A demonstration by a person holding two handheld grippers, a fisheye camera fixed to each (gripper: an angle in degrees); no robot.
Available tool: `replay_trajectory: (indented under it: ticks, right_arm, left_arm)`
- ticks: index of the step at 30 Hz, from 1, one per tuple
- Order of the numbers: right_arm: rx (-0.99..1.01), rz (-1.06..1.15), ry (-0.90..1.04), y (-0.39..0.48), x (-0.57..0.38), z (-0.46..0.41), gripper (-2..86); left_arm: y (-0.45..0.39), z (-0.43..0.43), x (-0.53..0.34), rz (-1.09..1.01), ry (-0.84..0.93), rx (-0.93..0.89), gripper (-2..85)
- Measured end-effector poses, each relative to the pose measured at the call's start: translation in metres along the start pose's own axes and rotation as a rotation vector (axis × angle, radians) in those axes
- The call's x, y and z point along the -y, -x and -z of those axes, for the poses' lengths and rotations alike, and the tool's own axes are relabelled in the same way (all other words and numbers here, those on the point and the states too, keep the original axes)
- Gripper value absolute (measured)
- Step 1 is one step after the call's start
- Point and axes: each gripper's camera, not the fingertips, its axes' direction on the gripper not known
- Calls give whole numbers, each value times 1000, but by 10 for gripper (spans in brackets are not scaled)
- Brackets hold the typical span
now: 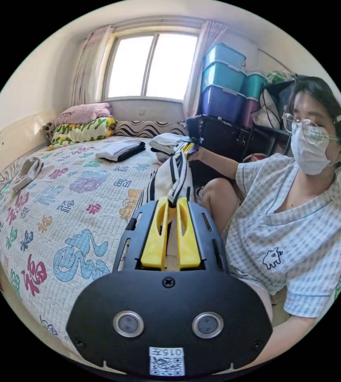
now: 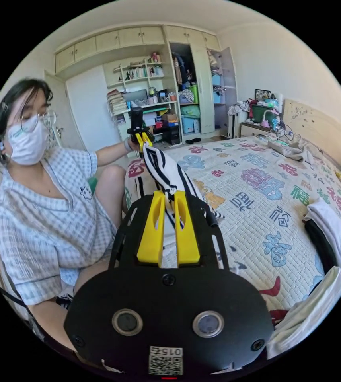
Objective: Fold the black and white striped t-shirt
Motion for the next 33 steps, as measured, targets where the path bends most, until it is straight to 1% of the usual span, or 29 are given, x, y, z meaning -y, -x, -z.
replay_trajectory:
  ticks: [1, 4, 7, 9, 11, 14, 15, 17, 18, 19, 21, 23, 25, 26, 28, 29, 31, 33]
  right_arm:
    - [-6, 7, 33, 8, -4, -9, 48]
    - [-9, 6, 117, 19, -13, -30, 48]
    - [-32, 7, 205, 28, -19, -50, 49]
    - [-28, -15, 228, 32, -23, -56, 53]
    - [0, -47, 206, 33, -27, -53, 62]
    - [100, -177, 132, 24, -37, -30, 89]
    - [105, -247, 84, 18, -42, -18, 100]
    - [46, -411, 1, 2, -47, 0, 106]
    - [19, -551, -55, -13, -51, 7, 105]
    - [44, -639, -100, -28, -54, 8, 103]
    - [128, -740, -121, -50, -56, -4, 103]
    - [179, -819, -94, -68, -58, -25, 107]
    - [228, -901, -97, -85, -62, -54, 101]
    - [255, -914, -117, -87, -63, -60, 95]
    - [362, -917, -179, -90, -63, -80, 50]
    - [360, -911, -174, -89, -61, -84, 40]
    - [257, -868, -134, -83, -51, -84, 13]
    - [203, -856, -158, -80, -48, -78, 6]
  left_arm:
    - [-15, -9, -5, -23, 47, 23, 12]
    - [-41, -27, -17, -46, 95, 60, 14]
    - [-57, -44, -24, -64, 152, 101, 19]
    - [-64, -55, -25, -73, 205, 123, 24]
    - [-70, -61, -24, -59, 243, 135, 33]
    - [-76, -56, -25, -29, 257, 110, 57]
    - [-73, -46, -25, 23, 239, 82, 66]
    - [-61, -25, -26, 169, 161, 62, 81]
    - [-47, -10, -27, 315, 93, 73, 90]
    - [-29, 2, -30, 484, 33, 79, 98]
    - [-4, 7, -36, 664, -30, 71, 107]
    - [18, -4, -44, 784, -34, 77, 112]
    - [46, -36, -55, 898, -1, -13, 115]
    - [51, -44, -58, 917, -5, -52, 115]
    - [64, -75, -62, 935, -32, -170, 105]
    - [66, -80, -62, 933, -40, -178, 97]
    - [66, -84, -58, 907, -47, -131, 65]
    - [62, -75, -55, 877, -84, -74, 36]
